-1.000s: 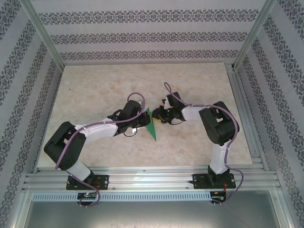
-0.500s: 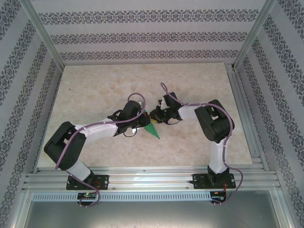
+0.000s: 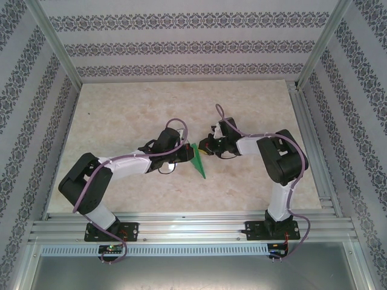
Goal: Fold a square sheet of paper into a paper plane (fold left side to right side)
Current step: Fold the wing for the fifth time at the center of the table.
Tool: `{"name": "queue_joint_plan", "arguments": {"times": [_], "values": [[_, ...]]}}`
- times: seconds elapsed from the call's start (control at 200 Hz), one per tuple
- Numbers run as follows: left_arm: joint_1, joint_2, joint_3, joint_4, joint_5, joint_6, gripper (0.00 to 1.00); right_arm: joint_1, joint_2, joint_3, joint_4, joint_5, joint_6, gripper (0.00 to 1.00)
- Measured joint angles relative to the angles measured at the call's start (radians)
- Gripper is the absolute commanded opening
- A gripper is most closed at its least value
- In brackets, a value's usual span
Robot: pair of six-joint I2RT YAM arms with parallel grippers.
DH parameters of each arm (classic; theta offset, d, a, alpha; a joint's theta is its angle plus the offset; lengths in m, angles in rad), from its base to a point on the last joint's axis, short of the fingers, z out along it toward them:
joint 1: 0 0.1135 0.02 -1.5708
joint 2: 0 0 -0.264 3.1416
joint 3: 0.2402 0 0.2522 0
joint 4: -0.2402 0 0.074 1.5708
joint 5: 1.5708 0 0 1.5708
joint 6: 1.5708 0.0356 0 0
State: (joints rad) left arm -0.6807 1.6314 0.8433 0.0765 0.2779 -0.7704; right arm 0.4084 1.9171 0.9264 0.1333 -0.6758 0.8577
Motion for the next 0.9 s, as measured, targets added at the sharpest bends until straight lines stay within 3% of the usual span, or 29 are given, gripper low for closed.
{"name": "queue_joint_plan", "arguments": {"times": [0.904], "values": [[-0.004, 0.197, 0.074, 0.092, 0.19, 0.088, 0.09, -0.058, -0.023, -0.068, -0.035, 0.002, -0.143, 0.0]]}}
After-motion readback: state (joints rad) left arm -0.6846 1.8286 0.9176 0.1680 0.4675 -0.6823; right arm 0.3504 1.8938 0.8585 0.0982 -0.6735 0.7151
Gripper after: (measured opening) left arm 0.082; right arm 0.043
